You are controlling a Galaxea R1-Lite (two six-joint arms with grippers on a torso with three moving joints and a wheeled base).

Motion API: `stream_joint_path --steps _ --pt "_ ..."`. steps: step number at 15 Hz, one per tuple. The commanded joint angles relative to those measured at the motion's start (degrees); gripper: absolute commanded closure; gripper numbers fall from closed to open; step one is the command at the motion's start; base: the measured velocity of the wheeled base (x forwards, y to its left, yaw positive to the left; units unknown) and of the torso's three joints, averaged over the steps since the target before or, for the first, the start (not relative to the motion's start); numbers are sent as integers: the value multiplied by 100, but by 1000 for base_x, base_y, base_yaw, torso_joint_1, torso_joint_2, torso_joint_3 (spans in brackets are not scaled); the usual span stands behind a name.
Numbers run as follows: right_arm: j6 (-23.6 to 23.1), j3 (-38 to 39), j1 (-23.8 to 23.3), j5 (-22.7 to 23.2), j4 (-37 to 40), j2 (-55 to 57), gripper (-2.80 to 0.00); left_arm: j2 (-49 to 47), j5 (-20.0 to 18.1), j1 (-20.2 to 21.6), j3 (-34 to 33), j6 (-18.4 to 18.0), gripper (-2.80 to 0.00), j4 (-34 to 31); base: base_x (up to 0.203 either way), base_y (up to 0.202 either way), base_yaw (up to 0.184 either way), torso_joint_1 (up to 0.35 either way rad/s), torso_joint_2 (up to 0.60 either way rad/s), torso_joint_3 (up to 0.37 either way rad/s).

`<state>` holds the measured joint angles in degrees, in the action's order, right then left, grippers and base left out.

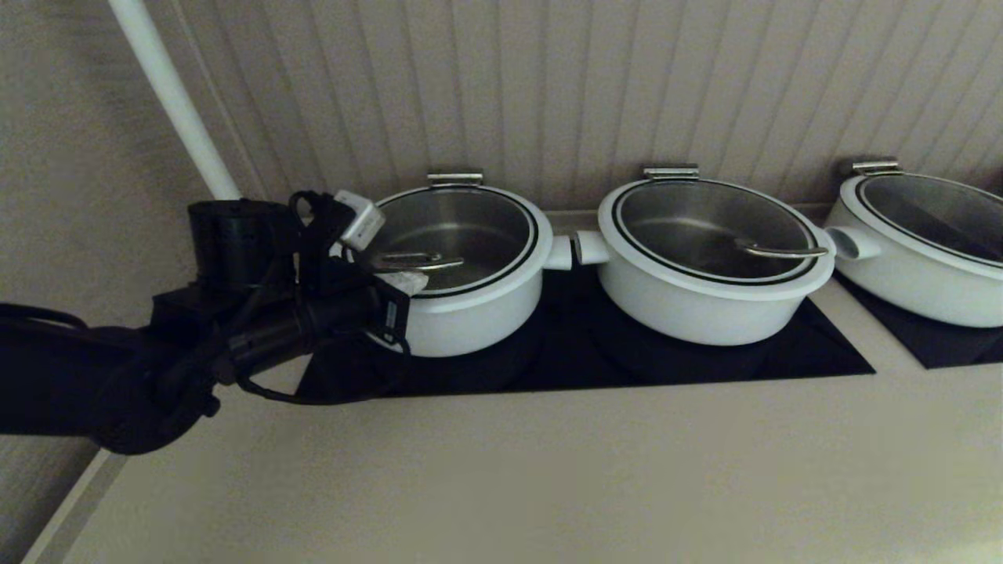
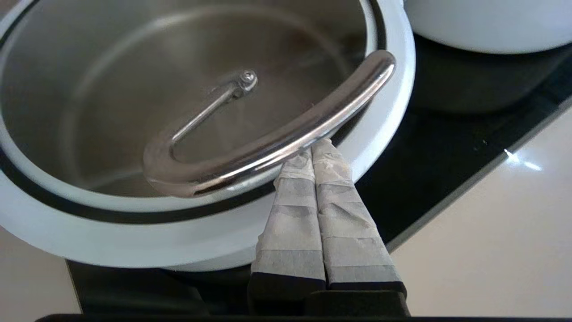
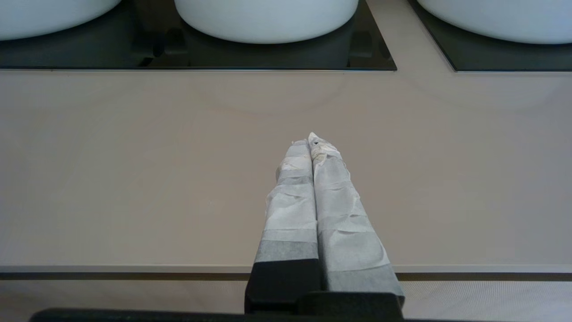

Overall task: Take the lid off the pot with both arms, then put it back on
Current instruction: Open the food pot lid a small opening with the left arm

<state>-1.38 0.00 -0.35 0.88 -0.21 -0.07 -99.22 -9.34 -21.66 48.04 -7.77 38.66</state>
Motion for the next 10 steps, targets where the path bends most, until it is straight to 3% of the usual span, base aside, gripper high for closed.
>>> stream_joint_path --steps 1,10 --pt "-3 0 0 -1 -5 7 0 -80 7 12 -5 -14 0 54 0 0 0 0 0 0" --pt "-3 0 0 -1 3 7 0 -439 344 33 299 -32 0 353 0 0 0 0 0 0"
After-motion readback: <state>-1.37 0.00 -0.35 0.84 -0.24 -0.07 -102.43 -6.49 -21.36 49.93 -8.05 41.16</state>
